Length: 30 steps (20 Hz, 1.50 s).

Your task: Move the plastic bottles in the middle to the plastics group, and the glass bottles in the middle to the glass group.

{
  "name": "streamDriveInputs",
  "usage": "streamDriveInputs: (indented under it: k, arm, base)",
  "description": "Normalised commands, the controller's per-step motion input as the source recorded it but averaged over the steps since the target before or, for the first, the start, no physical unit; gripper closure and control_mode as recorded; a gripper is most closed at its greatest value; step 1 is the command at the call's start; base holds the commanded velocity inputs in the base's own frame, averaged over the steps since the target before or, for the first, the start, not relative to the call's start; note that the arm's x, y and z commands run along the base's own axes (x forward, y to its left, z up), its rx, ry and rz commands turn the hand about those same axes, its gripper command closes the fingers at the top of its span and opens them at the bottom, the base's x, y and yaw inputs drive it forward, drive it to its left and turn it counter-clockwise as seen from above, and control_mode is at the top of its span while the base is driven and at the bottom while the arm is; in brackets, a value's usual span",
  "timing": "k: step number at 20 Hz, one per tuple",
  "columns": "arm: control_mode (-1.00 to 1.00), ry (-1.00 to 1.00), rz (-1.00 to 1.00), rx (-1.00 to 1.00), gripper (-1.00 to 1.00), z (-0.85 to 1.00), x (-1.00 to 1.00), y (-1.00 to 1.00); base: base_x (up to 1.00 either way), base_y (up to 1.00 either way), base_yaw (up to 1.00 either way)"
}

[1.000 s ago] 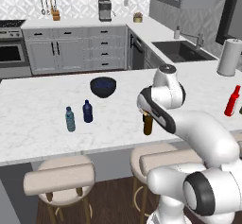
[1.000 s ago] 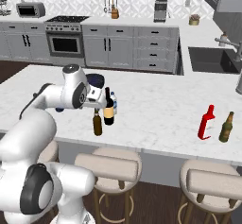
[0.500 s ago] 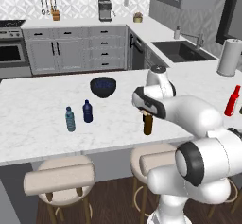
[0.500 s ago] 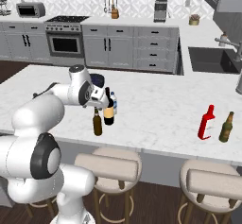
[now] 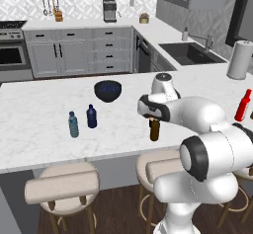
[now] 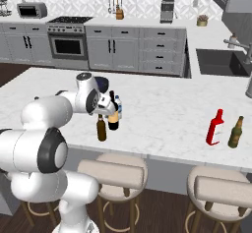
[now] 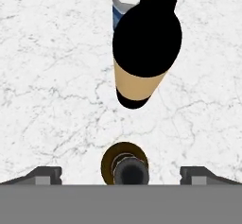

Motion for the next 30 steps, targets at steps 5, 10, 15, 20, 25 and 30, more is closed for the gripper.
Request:
streamDriveInputs:
  k: [5, 10, 15, 20, 25, 30]
  arm:
    - [-1.0, 0.0, 0.0, 0.0, -1.0, -0.15, 0.03, -0.08]
    - [-1.0, 0.0, 0.0, 0.0, -1.0, -0.19, 0.09, -0.01]
    - [-1.0, 0.0, 0.0, 0.0, -1.0, -0.18, 0.07, 0.0]
    - [-1.0, 0.0, 0.0, 0.0, 1.0, -0.25, -0.12, -0.03]
    - [-1.0, 0.0, 0.01, 0.01, 1.0, -0.16, -0.38, -0.2]
    - [-1.0, 0.0, 0.03, 0.08, 1.0, 0.17, -0.53, -0.54]
  base:
    - [0.0, 0.0, 0.0]
    - [0.0, 0.0, 0.0]
    - [0.0, 0.0, 0.0]
    - [0.0, 0.0, 0.0]
    - [0.0, 0.0, 0.0]
    - [0.0, 0.0, 0.0]
